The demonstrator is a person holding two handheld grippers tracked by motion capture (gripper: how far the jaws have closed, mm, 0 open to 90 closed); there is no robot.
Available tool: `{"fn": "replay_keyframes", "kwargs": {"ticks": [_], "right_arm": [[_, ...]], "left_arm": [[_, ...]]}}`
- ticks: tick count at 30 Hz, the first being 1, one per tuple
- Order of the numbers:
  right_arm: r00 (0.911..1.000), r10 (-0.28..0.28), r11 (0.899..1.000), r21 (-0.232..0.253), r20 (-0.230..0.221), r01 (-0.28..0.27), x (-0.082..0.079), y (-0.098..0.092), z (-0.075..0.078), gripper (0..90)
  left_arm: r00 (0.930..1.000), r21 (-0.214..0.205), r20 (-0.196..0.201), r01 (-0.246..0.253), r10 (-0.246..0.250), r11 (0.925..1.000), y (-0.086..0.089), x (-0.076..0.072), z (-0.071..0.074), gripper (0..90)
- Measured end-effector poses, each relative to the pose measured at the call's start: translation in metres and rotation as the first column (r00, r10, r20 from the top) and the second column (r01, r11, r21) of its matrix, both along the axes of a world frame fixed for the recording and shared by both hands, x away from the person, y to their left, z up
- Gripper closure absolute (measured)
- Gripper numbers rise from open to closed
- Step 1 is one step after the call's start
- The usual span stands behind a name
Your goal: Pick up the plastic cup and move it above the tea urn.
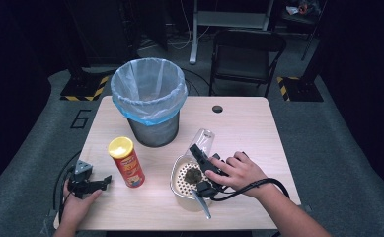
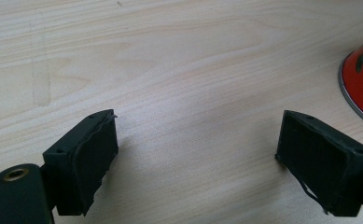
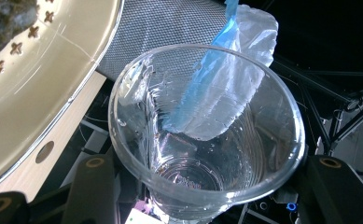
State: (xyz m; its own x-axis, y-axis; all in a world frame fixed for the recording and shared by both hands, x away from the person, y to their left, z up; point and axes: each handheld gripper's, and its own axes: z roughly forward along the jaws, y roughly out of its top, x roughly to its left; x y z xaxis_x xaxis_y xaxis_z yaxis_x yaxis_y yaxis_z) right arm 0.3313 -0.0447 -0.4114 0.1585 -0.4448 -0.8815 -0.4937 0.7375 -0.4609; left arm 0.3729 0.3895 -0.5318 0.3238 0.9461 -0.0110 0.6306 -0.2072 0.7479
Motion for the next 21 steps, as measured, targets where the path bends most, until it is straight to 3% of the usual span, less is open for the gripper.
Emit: {"fn": "replay_keyframes", "kwargs": {"ticks": [5, 6, 7, 8, 11, 13, 14, 15, 16, 17, 18, 19, 20, 21], "right_arm": [[0.9997, -0.01, 0.998, 0.059, -0.023, 0.011, -0.002, 0.0, -0.002, 42.4], [0.9999, -0.008, 0.995, 0.1, -0.014, 0.009, -0.002, 0.0, -0.003, 42.4], [0.9999, -0.008, 0.995, 0.1, -0.014, 0.009, -0.002, 0.0, -0.003, 42.4], [0.9999, 0.007, 0.989, 0.145, 0.01, -0.008, -0.002, -0.001, -0.004, 42.3], [0.999, 0.027, 0.993, 0.11, 0.035, -0.031, -0.003, 0.001, -0.001, 42.3], [0.9993, 0.018, 0.986, 0.167, 0.031, -0.023, -0.004, -0.002, -0.001, 42.2], [0.9996, 0.014, 0.972, 0.234, 0.026, -0.019, -0.004, -0.004, 0.0, 42.2], [0.9996, 0.014, 0.972, 0.234, 0.026, -0.019, -0.004, -0.004, 0.0, 42.2], [0.9992, 0.02, 0.965, 0.262, 0.036, -0.028, -0.005, -0.005, 0.001, 42.2], [0.9984, 0.033, 0.951, 0.305, 0.047, -0.045, -0.006, -0.005, 0.002, 42.2], [0.998, 0.038, 0.93, 0.363, 0.051, -0.054, -0.007, -0.004, 0.005, 42.1], [0.998, 0.038, 0.93, 0.363, 0.051, -0.054, -0.007, -0.004, 0.005, 42.1], [0.9987, 0.042, 0.908, 0.415, 0.027, -0.05, -0.007, -0.004, 0.006, 42.1], [0.9986, 0.052, 0.893, 0.448, 0.006, -0.05, -0.007, -0.003, 0.009, 42.1]], "left_arm": [[1.0, -0.001, 0.0, 0.0, 0.0, 1.0, 0.0, 0.0, 0.0, 12.0], [1.0, -0.001, 0.0, 0.0, 0.0, 1.0, 0.0, 0.0, 0.0, 12.0], [1.0, -0.002, 0.0, 0.0, 0.0, 1.0, 0.0, 0.0, 0.0, 12.0], [1.0, -0.001, 0.0, 0.0, 0.0, 1.0, 0.0, 0.0, 0.0, 12.0], [1.0, -0.001, 0.0, 0.0, 0.0, 1.0, 0.0, 0.0, 0.0, 12.0], [1.0, -0.001, 0.0, 0.0, 0.0, 1.0, 0.0, 0.0, 0.0, 12.0], [1.0, -0.001, 0.0, 0.0, 0.0, 1.0, 0.0, 0.0, 0.0, 12.0], [1.0, -0.001, 0.0, 0.0, 0.0, 1.0, 0.0, 0.0, 0.0, 12.0], [1.0, 0.0, 0.0, 0.001, -0.001, 1.0, 0.0, 0.0, 0.0, 12.0], [1.0, -0.001, 0.0, 0.0, 0.0, 1.0, 0.0, 0.0, 0.0, 12.0], [1.0, 0.0, 0.0, 0.001, -0.001, 1.0, 0.0, 0.0, 0.0, 12.0], [1.0, -0.004, -0.001, -0.002, 0.002, 1.0, -0.001, 0.0, 0.0, 12.0], [1.0, -0.004, -0.001, -0.002, 0.002, 1.0, -0.001, -0.001, 0.0, 12.0], [1.0, -0.004, 0.0, -0.002, 0.002, 1.0, -0.001, 0.0, 0.0, 12.0]]}}
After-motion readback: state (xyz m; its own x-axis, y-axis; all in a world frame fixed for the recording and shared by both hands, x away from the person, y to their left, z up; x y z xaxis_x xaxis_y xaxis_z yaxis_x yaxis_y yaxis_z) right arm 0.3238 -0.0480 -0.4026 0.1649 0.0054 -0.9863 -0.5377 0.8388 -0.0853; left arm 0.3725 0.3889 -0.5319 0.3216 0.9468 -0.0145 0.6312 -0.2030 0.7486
